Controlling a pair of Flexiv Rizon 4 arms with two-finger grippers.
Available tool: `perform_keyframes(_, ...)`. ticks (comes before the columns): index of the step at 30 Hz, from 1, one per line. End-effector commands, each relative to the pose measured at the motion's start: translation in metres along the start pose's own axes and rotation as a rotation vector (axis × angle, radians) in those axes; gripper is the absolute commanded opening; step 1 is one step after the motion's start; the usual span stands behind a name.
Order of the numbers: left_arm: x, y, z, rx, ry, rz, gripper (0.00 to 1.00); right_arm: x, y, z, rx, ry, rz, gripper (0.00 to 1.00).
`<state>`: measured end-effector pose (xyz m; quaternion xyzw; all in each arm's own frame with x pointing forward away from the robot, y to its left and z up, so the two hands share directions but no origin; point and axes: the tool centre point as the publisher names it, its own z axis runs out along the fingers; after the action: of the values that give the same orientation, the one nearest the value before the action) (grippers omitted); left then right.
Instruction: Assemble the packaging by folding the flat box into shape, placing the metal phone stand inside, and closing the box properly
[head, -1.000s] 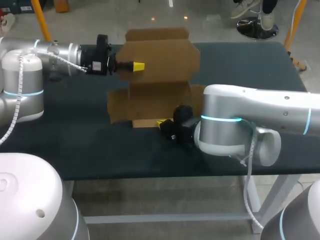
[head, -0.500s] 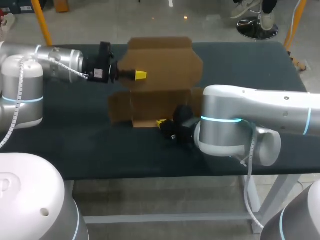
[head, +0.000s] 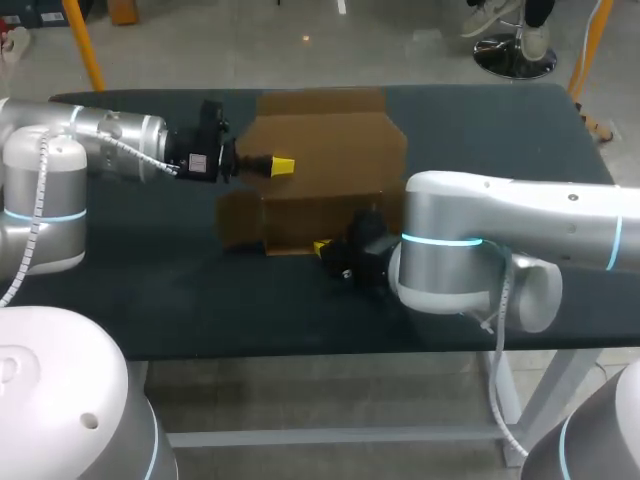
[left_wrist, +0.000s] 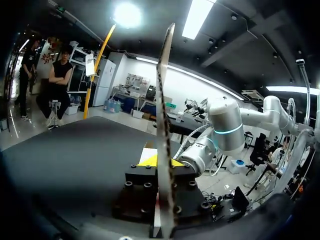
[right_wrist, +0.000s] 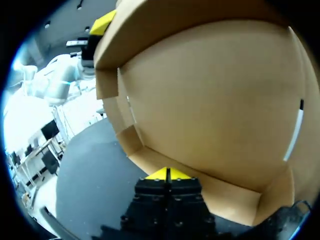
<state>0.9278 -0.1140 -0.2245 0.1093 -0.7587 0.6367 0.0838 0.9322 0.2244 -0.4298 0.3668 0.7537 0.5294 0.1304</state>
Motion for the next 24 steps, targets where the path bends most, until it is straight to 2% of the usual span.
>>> perform_keyframes(1, 0.0012, 0.006, 0.0041, 0.001, -0.006, 0.004, 0.0, -0.001, -0.0056, 0.0072, 0.001, -0.006, -0.001, 0.0)
perform_keyframes(24, 0.0004, 0.0137, 0.0037, -0.015, -0.039, 0.015, 0.0, -0.001, -0.0056, 0.0072, 0.001, -0.006, -0.001, 0.0)
